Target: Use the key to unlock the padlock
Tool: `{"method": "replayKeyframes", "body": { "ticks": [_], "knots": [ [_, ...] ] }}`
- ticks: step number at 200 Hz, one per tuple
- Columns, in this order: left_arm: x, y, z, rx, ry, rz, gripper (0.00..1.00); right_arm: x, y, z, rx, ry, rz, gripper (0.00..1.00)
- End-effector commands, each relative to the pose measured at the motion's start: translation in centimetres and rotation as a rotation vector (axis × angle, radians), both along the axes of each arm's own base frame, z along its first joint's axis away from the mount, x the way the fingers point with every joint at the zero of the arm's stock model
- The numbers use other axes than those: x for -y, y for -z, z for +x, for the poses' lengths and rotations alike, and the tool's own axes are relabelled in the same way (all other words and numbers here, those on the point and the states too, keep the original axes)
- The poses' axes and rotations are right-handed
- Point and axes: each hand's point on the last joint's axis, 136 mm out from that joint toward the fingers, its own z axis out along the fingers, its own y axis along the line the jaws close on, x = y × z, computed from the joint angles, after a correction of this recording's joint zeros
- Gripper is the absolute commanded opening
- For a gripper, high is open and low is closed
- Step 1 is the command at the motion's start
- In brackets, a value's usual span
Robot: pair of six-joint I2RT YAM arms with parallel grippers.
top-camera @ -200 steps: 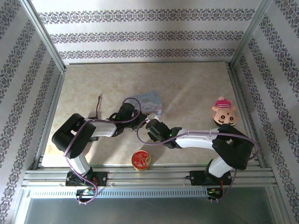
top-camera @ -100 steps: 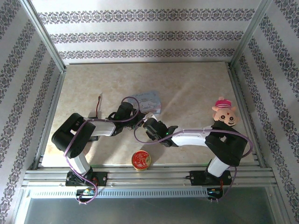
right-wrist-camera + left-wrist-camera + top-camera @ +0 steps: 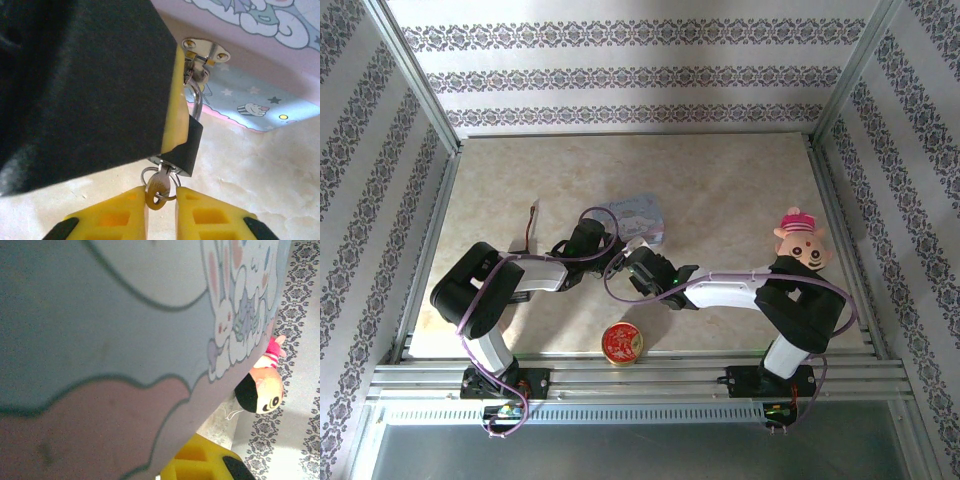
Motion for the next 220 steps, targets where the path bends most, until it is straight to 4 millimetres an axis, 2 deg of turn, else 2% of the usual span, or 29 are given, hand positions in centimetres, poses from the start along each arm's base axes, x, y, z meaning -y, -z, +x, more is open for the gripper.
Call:
{"method": "replayKeyframes", "body": {
  "ticks": [1, 11, 44, 101, 161, 220],
  "knots": [
    [0.1, 3.0, -3.5, -0.179, 0.056, 0.029, 0.0, 0.1, 0.1, 1.0, 0.008, 0.012, -0.005, 0.12],
    [0.1, 2.9, -3.5, -0.177, 0.056, 0.029, 0.0, 0.3, 0.2, 1.1, 0.008, 0.022, -0.009, 0.12],
    [0.1, 3.0, -3.5, -0.178, 0.056, 0.03, 0.0, 0.7, 0.3, 1.4, 0.0, 0.044, 0.001, 0.0],
    [0.0, 3.1, -3.6, -0.183, 0.057, 0.03, 0.0, -0.1, -0.5, 0.9, -0.043, 0.027, 0.127, 0.0],
    [0.0, 3.2, -3.6, -0.182, 0.056, 0.027, 0.0, 0.9, -1.9, 1.2, -0.104, 0.052, 0.297, 0.0],
    [0.1, 3.2, -3.7, -0.182, 0.06, 0.025, 0.0, 1.2, -1.9, 2.1, -0.21, 0.068, 0.445, 0.0]
  ]
}}
